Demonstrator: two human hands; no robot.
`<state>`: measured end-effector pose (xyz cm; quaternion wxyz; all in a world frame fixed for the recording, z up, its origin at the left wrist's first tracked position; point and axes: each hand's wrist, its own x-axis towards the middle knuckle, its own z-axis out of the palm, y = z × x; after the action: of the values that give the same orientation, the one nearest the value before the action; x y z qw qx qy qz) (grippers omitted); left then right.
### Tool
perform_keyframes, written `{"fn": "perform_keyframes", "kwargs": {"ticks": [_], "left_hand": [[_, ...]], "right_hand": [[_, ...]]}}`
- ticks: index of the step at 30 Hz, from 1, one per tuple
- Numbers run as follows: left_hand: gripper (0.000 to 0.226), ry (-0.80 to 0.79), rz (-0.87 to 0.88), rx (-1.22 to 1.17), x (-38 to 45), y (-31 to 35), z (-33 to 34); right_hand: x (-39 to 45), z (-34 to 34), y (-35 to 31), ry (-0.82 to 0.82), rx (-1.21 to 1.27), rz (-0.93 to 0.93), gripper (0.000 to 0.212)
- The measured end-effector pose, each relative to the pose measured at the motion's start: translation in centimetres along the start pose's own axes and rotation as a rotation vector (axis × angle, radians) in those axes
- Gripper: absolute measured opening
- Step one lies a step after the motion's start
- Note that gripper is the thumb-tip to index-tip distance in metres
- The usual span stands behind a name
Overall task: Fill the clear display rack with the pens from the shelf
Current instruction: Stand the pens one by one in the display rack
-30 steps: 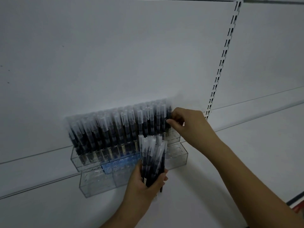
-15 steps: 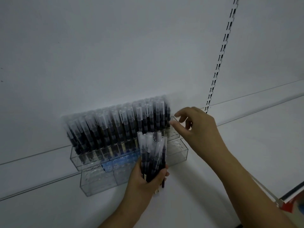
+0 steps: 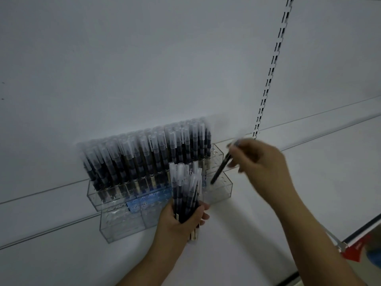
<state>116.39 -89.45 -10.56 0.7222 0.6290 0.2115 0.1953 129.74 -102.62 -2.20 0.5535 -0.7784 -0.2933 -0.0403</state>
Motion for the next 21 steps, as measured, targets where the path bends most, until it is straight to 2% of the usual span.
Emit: {"fn": "perform_keyframes", "kwargs": {"ticks": [2, 4, 10, 16, 21], "left_hand": [[0.014, 0.003, 0.012, 0.024, 0.0, -0.2, -0.1], [0.01, 0.011, 0.024, 0.036, 0.0, -0.2, -0.1], [0.006, 0.034, 0.019, 0.057, -0.3, -0.1, 0.0], [0.004, 0.03, 0.025, 0.07, -0.5, 0.3, 0.0], [0.006, 0.016, 0.034, 0.082, -0.4, 0.1, -0.2]], "right_hand": [[1.7, -1.0, -0.7, 0.156, 0.056, -0.058, 0.008], [3.5, -1.2, -1.2, 0.194, 0.059, -0.098, 0.008], [7.4, 1.2, -0.5, 0.024, -0.207, -0.169, 0.012], [8.9, 1.6, -1.5, -0.057, -0.403, -0.246, 0.016], [8.7, 2.7, -0.2, -0.237, -0.622, -0.224, 0.025]]}}
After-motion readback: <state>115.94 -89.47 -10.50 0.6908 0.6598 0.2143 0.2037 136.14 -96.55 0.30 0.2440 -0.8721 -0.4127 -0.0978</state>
